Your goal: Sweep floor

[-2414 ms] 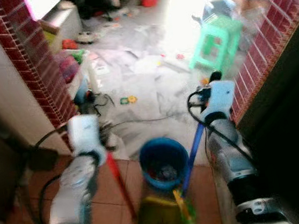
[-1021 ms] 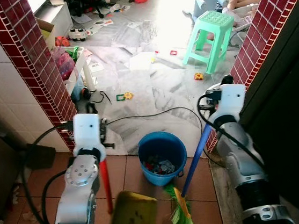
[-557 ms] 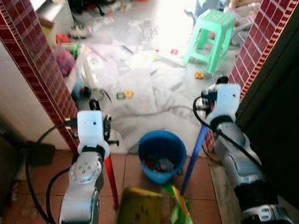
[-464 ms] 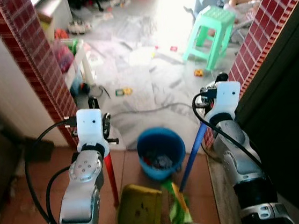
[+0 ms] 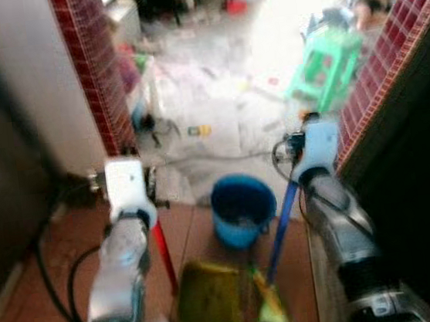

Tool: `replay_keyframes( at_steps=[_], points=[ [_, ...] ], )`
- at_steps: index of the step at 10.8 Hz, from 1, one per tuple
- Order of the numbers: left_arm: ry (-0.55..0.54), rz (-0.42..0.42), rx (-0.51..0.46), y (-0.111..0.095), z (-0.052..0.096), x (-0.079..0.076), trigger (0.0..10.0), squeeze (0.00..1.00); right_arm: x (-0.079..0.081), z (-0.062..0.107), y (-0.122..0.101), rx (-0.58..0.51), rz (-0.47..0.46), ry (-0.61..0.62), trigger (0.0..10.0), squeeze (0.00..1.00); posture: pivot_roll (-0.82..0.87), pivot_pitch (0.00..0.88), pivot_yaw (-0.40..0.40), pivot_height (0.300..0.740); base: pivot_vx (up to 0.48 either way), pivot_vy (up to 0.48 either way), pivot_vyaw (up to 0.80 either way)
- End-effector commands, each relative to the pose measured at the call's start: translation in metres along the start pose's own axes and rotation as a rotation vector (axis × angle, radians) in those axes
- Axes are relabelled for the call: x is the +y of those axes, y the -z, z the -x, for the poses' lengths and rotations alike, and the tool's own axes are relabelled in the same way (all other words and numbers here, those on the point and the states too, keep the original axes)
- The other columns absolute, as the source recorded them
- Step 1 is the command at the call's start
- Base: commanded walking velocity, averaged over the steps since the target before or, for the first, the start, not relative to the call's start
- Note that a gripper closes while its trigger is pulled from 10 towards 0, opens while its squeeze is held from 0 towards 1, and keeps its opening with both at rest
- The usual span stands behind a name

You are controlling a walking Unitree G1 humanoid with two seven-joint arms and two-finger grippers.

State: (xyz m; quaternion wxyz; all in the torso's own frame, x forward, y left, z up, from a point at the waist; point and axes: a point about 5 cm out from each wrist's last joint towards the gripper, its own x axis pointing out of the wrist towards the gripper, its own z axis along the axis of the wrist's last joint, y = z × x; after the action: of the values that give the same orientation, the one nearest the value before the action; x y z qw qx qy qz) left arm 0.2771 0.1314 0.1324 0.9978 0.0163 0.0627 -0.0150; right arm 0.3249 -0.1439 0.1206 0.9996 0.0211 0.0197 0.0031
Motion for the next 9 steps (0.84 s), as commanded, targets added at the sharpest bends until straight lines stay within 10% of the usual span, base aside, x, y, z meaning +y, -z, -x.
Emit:
replay_keyframes(
  at_steps=[1, 9],
  points=[
    [0.018, 0.005, -0.036, -0.008, -0.001, -0.002, 10.0, 0.0, -0.005, -0.001, -0.003, -0.004, 0.0, 0.02, 10.0, 0.0, -0.04, 0.0, -0.094, 0.74, 0.0, 0.0, 0.0],
    [-0.323, -0.127, -0.159, -0.004, -0.032, 0.038, 10.0, 0.0, -0.005, 0.004, 0.003, 0.002, -0.021, 0.051, 10.0, 0.0, -0.05, 0.0, -0.053, 0.74, 0.0, 0.0, 0.0]
  ],
)
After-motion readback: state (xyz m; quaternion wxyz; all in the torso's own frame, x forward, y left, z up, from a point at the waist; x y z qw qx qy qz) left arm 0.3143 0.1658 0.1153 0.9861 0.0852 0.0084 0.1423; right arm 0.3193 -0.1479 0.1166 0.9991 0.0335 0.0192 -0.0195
